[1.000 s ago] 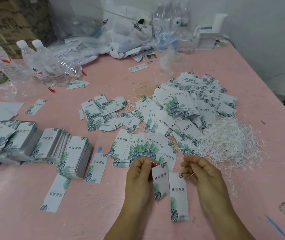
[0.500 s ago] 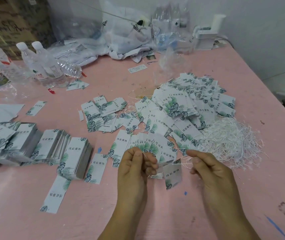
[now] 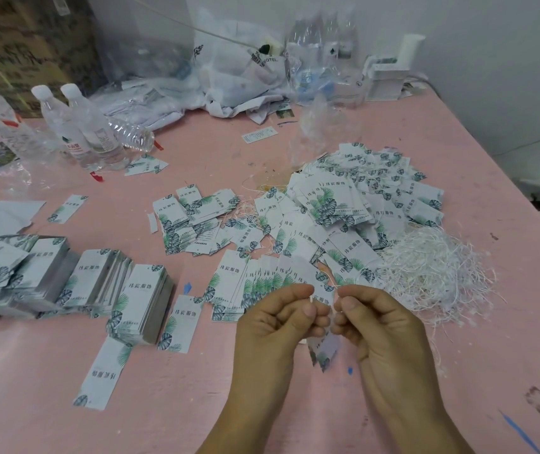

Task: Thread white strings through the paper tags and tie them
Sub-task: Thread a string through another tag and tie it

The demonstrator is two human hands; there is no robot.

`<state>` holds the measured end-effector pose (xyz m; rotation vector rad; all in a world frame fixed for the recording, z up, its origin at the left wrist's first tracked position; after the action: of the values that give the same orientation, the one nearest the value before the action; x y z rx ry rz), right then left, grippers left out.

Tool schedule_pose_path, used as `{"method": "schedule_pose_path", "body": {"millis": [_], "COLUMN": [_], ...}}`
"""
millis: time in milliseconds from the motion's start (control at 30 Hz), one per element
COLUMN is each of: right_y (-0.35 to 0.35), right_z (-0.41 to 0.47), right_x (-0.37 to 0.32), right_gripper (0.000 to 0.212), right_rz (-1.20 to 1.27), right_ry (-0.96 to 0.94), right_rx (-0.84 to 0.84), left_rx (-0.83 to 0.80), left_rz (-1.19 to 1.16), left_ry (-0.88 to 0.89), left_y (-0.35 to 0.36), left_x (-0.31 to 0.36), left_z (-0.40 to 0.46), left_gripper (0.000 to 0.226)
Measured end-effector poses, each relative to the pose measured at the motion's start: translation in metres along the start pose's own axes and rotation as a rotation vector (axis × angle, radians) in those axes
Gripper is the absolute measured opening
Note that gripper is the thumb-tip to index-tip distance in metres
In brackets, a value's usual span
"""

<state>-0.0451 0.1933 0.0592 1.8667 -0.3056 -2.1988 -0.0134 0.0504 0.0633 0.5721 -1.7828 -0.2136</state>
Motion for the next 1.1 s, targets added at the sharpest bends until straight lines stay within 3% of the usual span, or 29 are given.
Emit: {"method": "schedule_pose_path", "body": {"millis": [233,433,600,767,933,1100], "right_y": [0.005,0.009,0.007,0.01,0.014,0.019], "right_z": [-0.009,-0.01,-0.01,-0.008,-0.009,-0.01], "right_x": [0.006,-0.001,-0.002,0.002,0.003,0.008], "right_gripper": [0.035,0.013,0.011,0.009,0.021,0.008], "right_rz": [0.051,-0.051,-0.154,0.017,0.091,0.255], "right_ry": [0.092,0.059,0.023,0.112,0.155,0.266], "right_rx": [-0.03,-0.033,-0.038,-0.001,-0.009,0.023], "left_rx": [0.04,0.058,0.076,0.069,0.085,0.082], "left_rz": [0.147,0.265,0.362,0.428,0.466,0.474], "left_ry": [0.02,0.044,0.079,0.1,0.136,0.132], "left_y": [-0.003,-0.001,-0.002,-0.001,-0.002,-0.001], "left_x": [-0.004,-0.005,-0.006,-0.007,-0.003,-0.003], "left_z": [-0.003,-0.002,-0.003,-0.005,-0.006,-0.007], "left_gripper": [0.01,0.008,0.007,0.008,0.009,0.011]}}
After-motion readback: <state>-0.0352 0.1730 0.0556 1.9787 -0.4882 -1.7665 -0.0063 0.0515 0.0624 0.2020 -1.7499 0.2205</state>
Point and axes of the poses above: each hand's wrist, its own z-axis towards the middle knuckle, its own y-axis out of the palm, x = y × z, the point moved 4 cm from there along z, towards the middle knuckle, and after that the axes turned 13 degrees about -y, right-handed, at the moved point
